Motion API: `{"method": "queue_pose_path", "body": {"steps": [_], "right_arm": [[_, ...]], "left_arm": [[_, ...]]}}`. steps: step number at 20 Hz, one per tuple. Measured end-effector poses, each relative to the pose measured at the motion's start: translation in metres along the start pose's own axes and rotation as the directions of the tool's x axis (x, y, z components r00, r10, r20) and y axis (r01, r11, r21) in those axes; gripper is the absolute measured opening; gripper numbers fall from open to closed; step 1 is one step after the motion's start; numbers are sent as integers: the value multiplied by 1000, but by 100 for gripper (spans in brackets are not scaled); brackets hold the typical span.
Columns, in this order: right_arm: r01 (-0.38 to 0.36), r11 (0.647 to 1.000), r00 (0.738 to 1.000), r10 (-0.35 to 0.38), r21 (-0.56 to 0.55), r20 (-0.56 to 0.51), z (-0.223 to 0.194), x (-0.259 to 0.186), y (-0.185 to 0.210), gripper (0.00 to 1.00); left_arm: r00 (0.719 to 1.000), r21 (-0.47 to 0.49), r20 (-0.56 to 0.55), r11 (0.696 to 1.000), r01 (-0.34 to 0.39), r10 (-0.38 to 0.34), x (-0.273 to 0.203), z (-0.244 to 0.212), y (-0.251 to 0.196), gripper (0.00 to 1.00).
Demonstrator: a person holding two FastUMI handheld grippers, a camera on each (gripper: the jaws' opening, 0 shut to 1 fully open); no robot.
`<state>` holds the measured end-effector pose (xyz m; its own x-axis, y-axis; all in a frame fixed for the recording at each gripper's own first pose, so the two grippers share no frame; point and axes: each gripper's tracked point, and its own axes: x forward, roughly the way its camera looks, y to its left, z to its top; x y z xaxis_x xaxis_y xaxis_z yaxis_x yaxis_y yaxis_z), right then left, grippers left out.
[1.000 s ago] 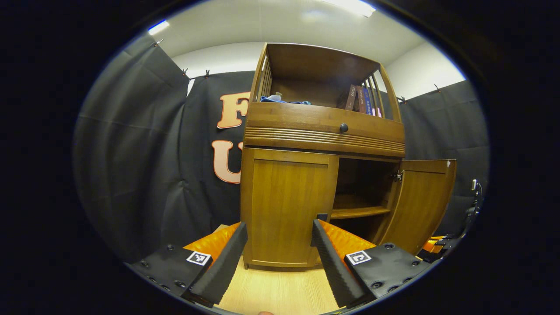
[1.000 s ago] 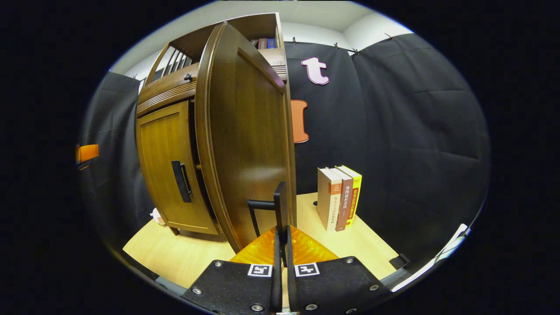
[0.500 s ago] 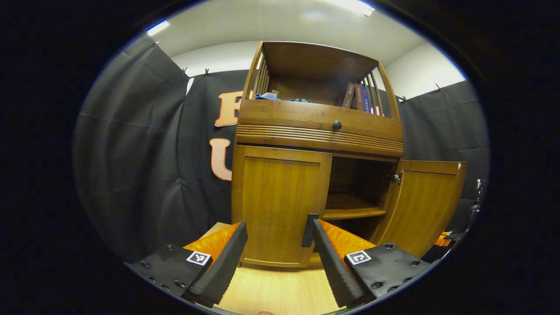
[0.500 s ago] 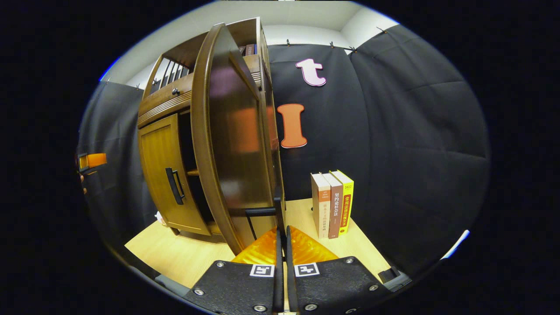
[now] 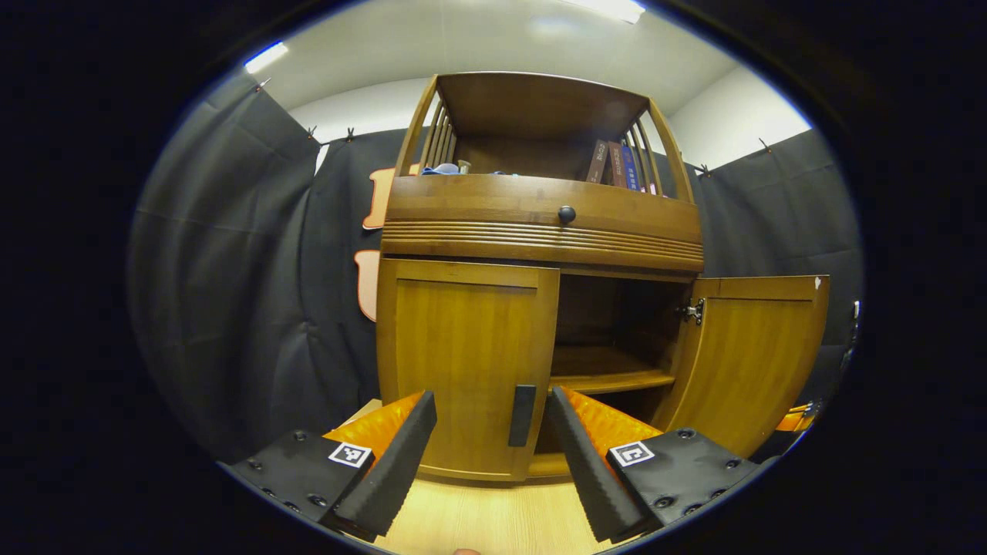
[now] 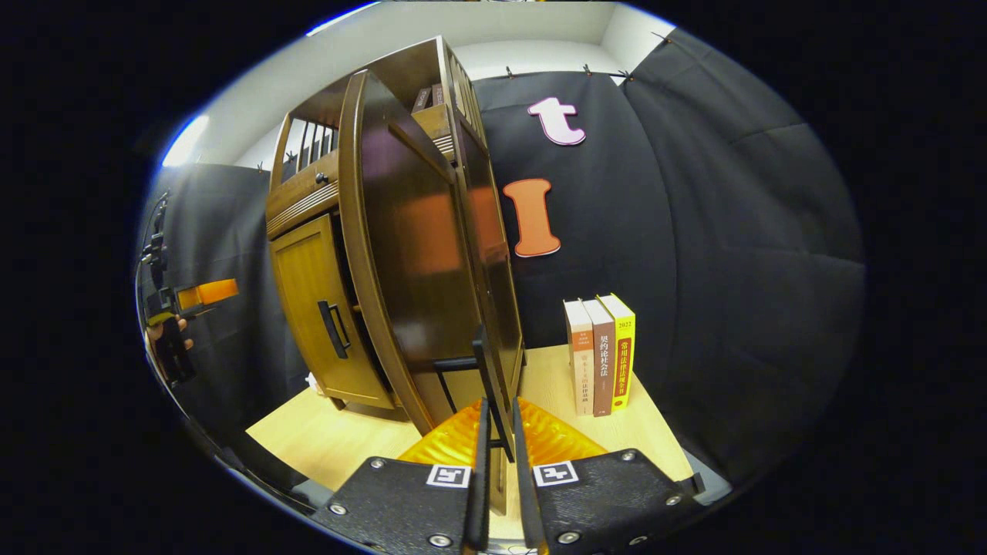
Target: Open the right door of the double-door shoe cabinet with the right hand, and open the left door with the left hand.
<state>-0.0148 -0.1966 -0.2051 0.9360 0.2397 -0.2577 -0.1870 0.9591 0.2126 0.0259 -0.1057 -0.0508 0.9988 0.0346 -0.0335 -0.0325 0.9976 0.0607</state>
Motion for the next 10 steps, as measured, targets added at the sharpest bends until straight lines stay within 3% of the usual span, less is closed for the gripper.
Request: {"method": "queue_pose_path", "body": {"steps": [1, 2, 3, 4, 5, 8, 9, 10], "right_arm": [[3, 1000, 1000, -3, 1, 3, 2, -5, -3, 10], [10, 1000, 1000, -10, 6, 9, 5, -8, -6, 19], [24, 1000, 1000, -24, 12, 20, 9, -13, -10, 21], [48, 999, 998, -48, 12, 27, 13, -16, -17, 32], [78, 997, 996, -78, 13, 38, 18, -20, -24, 28], [156, 988, 985, -156, 8, 75, 34, -26, -40, 43], [178, 984, 980, -178, 2, 88, 40, -28, -44, 62], [199, 980, 975, -198, -5, 99, 44, -31, -48, 70]], "left_arm": [[1000, 19, 3, 1000, 3, -3, 8, -3, -6, 94], [1000, 36, 6, 999, 6, -6, 16, -8, -11, 94], [1000, 51, 3, 999, 10, -10, 24, -13, -16, 94], [1000, 64, 0, 998, 15, -15, 33, -21, -21, 94], [1000, 74, -10, 997, 18, -18, 40, -30, -26, 94], [999, 81, -42, 996, 38, -34, 70, -63, -42, 94], [998, 78, -52, 996, 43, -39, 80, -73, -44, 94], [998, 76, -58, 996, 44, -39, 90, -84, -46, 94]]}}
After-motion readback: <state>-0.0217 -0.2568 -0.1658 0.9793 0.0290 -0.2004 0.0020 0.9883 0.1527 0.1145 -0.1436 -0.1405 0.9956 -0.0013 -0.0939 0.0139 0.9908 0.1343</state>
